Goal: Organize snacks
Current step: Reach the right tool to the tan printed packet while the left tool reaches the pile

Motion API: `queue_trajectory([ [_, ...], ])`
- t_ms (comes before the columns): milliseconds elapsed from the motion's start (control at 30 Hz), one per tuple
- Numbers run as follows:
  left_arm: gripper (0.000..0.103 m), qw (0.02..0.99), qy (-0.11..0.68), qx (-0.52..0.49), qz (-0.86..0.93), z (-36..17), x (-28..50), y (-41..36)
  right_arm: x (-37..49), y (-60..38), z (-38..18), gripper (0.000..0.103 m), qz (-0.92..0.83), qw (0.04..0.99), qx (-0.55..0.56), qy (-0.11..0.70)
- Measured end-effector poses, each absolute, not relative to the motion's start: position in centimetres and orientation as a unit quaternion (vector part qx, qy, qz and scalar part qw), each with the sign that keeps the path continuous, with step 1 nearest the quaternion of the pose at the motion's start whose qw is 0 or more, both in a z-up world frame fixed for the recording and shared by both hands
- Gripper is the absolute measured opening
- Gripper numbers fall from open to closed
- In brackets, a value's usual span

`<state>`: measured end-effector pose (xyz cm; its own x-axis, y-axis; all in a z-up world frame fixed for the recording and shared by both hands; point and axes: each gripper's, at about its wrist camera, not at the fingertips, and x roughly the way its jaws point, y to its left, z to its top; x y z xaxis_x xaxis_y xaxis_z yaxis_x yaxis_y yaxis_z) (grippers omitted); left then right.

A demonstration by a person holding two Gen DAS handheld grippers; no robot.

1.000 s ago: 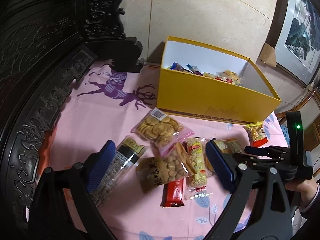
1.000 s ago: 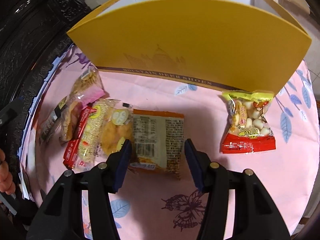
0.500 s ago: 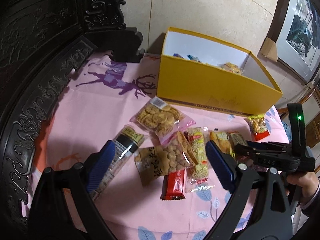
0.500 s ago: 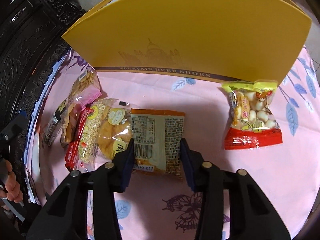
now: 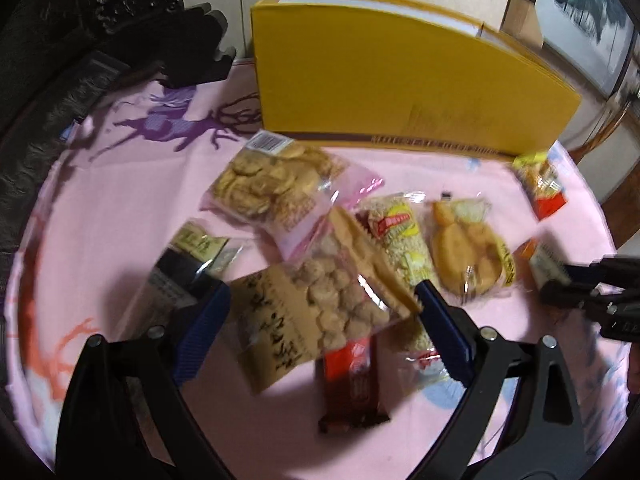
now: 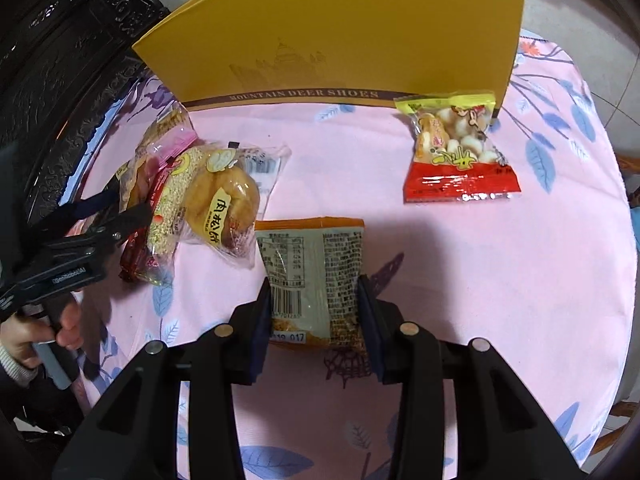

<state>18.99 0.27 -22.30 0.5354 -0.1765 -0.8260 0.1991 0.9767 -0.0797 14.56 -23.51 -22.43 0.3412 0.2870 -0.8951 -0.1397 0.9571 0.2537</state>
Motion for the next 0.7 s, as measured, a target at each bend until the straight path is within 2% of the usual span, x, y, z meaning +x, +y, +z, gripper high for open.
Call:
queue_trajectory([
  [100, 0.096, 0.876, 0.473, -0.001, -0.098, -22.5, 19.7, 0.9, 14.5, -23.1, -22.4, 0.042, 0.127, 0.818, 0.057, 0.558],
  [167, 0.092, 0.876, 0.473, -0.015, -0.096, -22.9, 19.7, 1.4, 14.5, -23.1, -22.4, 0.042, 0.126, 0.82, 0.058, 0.556],
  [300, 0.078, 0.879, 0.466, -0.003, -0.103, -22.4, 18.7, 1.2, 14.5, -23.3, -22.4, 0.042, 0.126, 0.82, 0.062, 0.556],
  [400, 0.072, 0.881, 0.462, -0.01, -0.103, -21.9, 18.1, 1.5, 14.5, -23.3, -22.4, 0.042, 0.126, 0.821, 0.059, 0.554],
  [500, 0.053, 0.883, 0.456, -0.015, -0.108, -21.1, 17.5, 1.4, 14.5, -23.3, -22.4, 0.042, 0.124, 0.82, 0.061, 0.555],
  [533, 0.05, 0.884, 0.454, -0.013, -0.108, -20.8, 17.3, 1.3, 14.6, -23.2, -22.4, 0.042, 0.124, 0.82, 0.061, 0.555],
  [700, 0.048, 0.881, 0.46, -0.009, -0.107, -20.8, 15.7, 1.2, 14.5, -23.3, -22.4, 0.042, 0.124, 0.821, 0.058, 0.555],
])
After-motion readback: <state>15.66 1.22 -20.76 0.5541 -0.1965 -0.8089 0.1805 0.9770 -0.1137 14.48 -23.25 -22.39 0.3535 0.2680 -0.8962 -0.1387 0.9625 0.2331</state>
